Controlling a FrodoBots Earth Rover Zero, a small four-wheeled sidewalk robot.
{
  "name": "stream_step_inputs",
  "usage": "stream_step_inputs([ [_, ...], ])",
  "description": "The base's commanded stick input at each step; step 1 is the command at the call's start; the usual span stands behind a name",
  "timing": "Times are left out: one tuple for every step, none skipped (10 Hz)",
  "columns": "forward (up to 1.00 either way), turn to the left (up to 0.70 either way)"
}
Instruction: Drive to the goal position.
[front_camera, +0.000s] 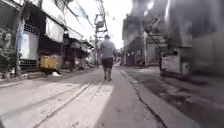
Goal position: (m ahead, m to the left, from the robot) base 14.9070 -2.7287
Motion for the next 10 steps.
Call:
stream_step_inputs([
  [1.0,0.0],
  [1.0,0.0],
  [1.0,0.0],
  [1.0,0.0],
  [1.0,0.0],
  [1.0,0.0],
  [1.0,0.0],
  [1.0,0.0],
  [1.0,0.0],
  [1.0,0.0],
])
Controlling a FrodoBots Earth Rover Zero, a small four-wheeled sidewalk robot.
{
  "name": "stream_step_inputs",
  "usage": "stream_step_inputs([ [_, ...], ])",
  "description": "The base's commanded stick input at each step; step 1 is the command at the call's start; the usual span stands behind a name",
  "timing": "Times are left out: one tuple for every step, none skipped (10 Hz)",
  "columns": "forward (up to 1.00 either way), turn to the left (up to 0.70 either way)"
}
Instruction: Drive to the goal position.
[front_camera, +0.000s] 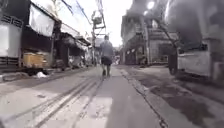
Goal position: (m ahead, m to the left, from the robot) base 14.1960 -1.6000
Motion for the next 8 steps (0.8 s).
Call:
stream_step_inputs([
  [1.0,0.0],
  [1.0,0.0],
  [1.0,0.0],
  [1.0,0.0],
  [1.0,0.0],
  [1.0,0.0],
  [1.0,0.0],
  [1.0,0.0],
])
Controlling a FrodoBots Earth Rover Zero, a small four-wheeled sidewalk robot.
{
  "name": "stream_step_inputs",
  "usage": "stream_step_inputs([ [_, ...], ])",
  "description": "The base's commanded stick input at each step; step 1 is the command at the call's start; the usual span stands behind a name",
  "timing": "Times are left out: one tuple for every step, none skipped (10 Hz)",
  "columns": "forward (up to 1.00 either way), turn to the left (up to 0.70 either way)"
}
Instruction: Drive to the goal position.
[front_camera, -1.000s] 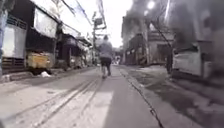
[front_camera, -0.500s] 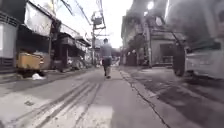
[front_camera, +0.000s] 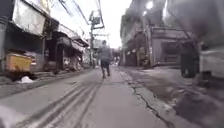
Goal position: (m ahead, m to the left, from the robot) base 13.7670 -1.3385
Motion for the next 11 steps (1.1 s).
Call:
stream_step_inputs([
  [1.0,0.0],
  [1.0,0.0],
  [1.0,0.0],
  [1.0,0.0],
  [1.0,0.0],
  [1.0,0.0],
  [1.0,0.0],
  [1.0,0.0],
  [1.0,0.0],
  [1.0,0.0],
  [1.0,0.0],
])
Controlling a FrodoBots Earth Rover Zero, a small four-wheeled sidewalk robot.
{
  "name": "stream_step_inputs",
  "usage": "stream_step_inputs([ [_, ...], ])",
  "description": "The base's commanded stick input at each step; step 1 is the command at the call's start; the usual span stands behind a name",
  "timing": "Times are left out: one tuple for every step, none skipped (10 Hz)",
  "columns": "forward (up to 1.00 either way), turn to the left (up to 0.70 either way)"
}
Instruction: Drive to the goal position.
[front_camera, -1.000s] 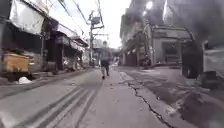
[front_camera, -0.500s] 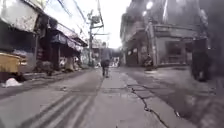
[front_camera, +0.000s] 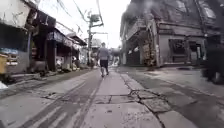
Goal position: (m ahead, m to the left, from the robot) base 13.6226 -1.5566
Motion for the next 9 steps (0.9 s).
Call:
stream_step_inputs([
  [1.0,0.0],
  [1.0,0.2],
  [1.0,0.0],
  [1.0,0.0],
  [1.0,0.0],
  [1.0,0.0],
  [1.0,0.0],
  [1.0,0.0],
  [1.0,0.0],
])
